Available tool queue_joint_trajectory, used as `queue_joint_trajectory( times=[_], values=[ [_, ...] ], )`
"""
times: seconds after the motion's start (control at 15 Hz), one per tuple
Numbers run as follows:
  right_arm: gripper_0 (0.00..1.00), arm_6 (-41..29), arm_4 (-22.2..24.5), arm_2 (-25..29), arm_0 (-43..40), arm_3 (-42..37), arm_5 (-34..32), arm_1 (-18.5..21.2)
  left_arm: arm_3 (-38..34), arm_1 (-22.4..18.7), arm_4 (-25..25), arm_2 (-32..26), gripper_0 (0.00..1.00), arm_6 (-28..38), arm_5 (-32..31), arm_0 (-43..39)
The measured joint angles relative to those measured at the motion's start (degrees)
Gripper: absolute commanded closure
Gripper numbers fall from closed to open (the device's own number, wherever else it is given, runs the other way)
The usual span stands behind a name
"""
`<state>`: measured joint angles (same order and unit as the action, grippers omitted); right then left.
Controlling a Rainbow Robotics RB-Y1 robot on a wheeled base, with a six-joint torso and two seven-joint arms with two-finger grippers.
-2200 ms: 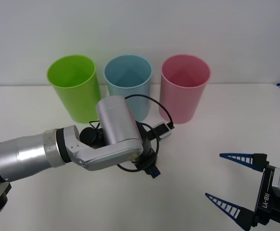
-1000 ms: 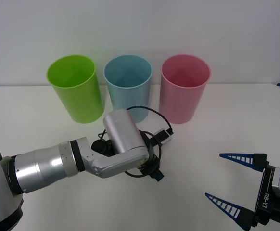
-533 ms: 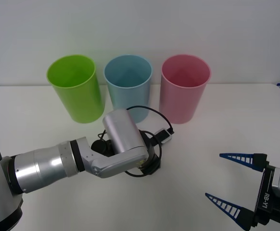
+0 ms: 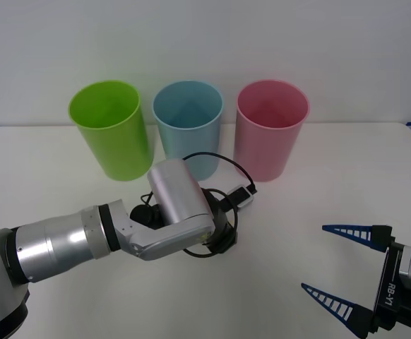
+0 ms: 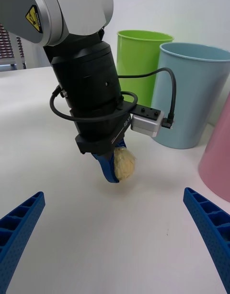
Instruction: Put cans in the blue bin and PET bottles in the pink bin and trash in the green bin.
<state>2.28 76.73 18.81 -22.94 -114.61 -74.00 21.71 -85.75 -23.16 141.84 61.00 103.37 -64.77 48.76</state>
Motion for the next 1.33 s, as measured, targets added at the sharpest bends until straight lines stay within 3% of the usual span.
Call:
queue_joint_trajectory(
  times=[0.4, 0.8, 1.33],
  values=[
    [0.0, 0.0, 0.0, 0.0, 0.0, 0.0, 0.0, 0.0, -8.15, -6.49, -2.92, -2.39, 1.0, -2.79, 2.26, -4.01],
    [0.0, 0.0, 0.0, 0.0, 0.0, 0.0, 0.0, 0.0, -16.74, -8.2, -4.64, -21.44, 1.0, -19.37, 2.29, -22.39],
    [0.0, 0.0, 0.0, 0.0, 0.0, 0.0, 0.0, 0.0, -31.18, -3.3, -9.12, -43.38, 1.0, -33.4, 2.29, -45.26]
  ],
)
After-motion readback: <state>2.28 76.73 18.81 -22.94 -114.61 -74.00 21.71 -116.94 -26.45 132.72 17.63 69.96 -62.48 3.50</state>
